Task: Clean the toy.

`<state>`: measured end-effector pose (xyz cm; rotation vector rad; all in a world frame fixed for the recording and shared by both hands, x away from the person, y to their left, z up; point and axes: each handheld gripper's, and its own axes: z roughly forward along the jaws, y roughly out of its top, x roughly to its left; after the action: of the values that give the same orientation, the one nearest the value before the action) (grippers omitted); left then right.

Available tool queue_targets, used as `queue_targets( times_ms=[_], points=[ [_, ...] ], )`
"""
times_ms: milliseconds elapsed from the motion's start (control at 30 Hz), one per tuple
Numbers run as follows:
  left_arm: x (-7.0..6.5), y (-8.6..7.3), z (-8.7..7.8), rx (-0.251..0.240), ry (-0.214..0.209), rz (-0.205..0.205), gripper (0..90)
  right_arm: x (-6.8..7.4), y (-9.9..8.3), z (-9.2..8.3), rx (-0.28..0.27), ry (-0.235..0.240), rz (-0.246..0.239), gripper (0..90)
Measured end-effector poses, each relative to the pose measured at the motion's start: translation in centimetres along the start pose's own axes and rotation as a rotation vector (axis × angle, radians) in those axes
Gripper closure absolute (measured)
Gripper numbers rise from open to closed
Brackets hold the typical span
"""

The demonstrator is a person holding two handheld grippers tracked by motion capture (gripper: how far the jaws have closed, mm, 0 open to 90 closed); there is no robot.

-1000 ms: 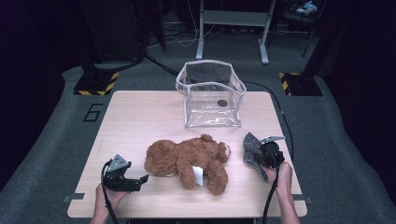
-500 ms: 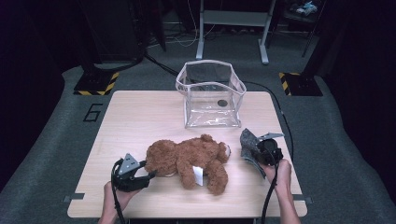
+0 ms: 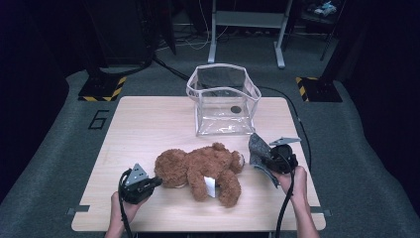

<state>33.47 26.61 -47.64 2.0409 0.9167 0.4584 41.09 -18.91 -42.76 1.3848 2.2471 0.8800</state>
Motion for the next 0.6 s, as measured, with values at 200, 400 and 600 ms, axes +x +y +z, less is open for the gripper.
queue_targets(
  times_ms=[200,400,600],
  points=[
    [0.0,-0.2,0.1,-0.009,-0.002,0.002,86.4,2.0,1.9,-1.3,-0.036,0.072,-0.036,79.7],
    [0.1,-0.1,0.0,0.003,-0.010,0.020,86.4,5.0,4.2,-1.8,-0.062,0.151,-0.101,79.7],
    [0.1,-0.1,0.0,0.008,-0.013,0.027,86.4,8.2,6.5,-0.8,-0.052,0.226,-0.193,79.6]
  ],
)
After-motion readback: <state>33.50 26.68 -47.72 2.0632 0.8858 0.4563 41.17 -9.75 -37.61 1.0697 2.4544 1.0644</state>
